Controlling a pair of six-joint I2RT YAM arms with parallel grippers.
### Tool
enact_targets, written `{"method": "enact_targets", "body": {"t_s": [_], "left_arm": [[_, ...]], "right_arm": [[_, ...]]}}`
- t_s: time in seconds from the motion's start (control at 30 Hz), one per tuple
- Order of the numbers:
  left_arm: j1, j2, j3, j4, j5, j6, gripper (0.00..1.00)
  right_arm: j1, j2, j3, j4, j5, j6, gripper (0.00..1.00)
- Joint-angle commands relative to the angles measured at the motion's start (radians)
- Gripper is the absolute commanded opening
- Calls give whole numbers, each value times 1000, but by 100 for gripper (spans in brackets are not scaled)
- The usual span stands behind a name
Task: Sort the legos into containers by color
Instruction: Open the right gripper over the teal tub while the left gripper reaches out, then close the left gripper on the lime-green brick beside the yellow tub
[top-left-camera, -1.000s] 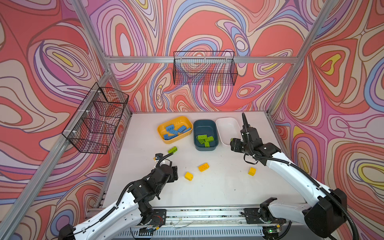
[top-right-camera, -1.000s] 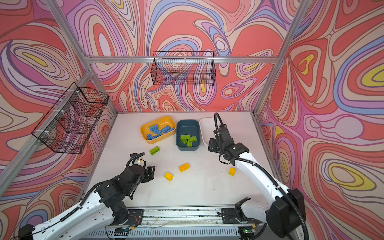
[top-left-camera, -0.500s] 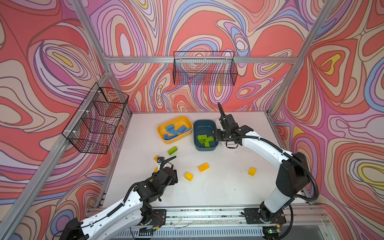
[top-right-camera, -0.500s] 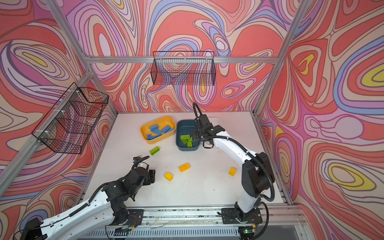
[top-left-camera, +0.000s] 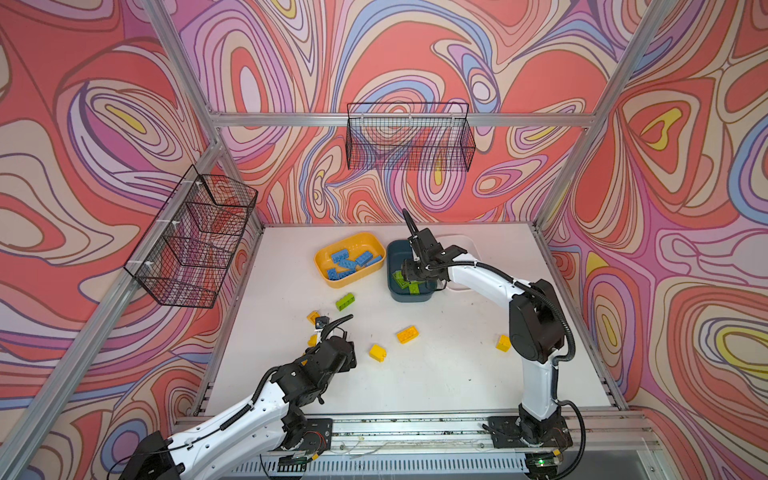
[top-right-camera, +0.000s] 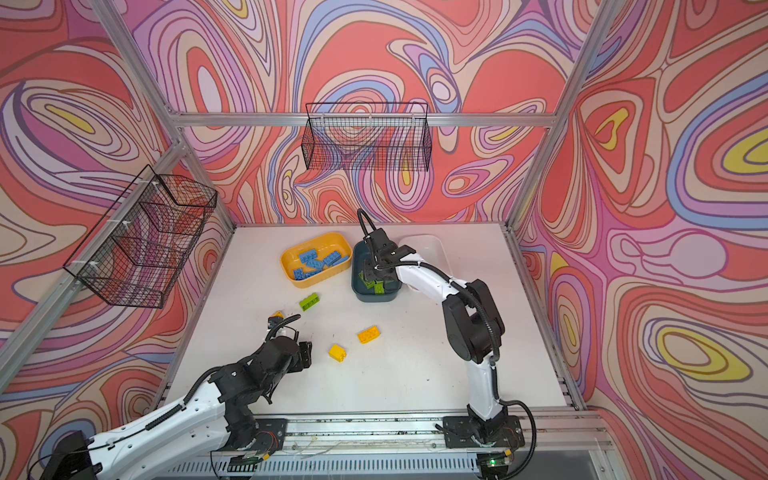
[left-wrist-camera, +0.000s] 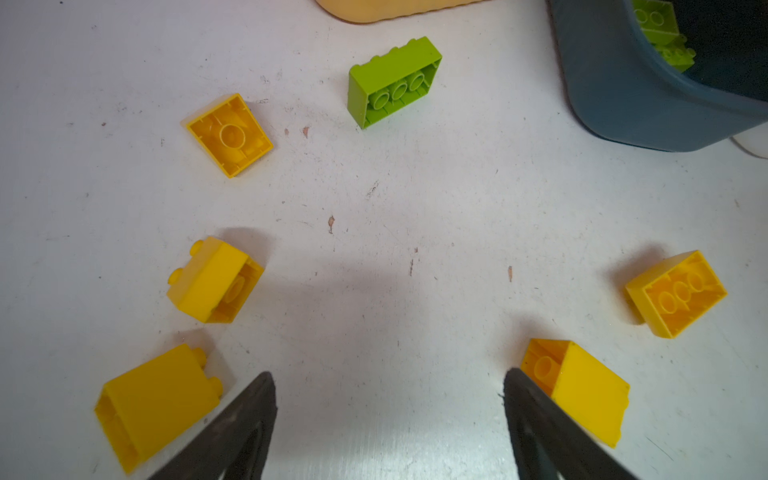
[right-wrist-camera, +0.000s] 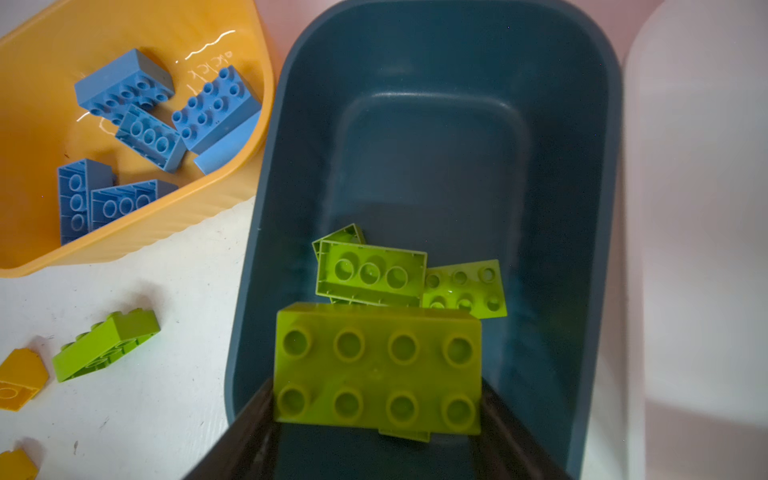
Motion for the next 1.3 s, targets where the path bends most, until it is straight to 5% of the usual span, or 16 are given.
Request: {"method": "enact_targets", "body": {"t_s": [0.0, 0.3, 0.53, 1.07, 1.27], "left_arm": [[5, 0, -9, 19, 2, -26, 85], [24, 40, 33, -17, 2, -45, 88], [126, 139, 106, -1, 101, -19, 89], [249, 662, 446, 87, 112, 94, 94], [327, 838, 541, 88, 143, 78, 95]], "right_arm": [[-2, -5, 25, -2, 5, -7, 70], [-2, -77, 2, 23, 1, -16, 83], [-1, -205, -77, 62, -6, -17, 85], [-2, -689, -669, 344, 3, -1, 85], [-2, -763, -783, 404, 6, -8, 85]]}}
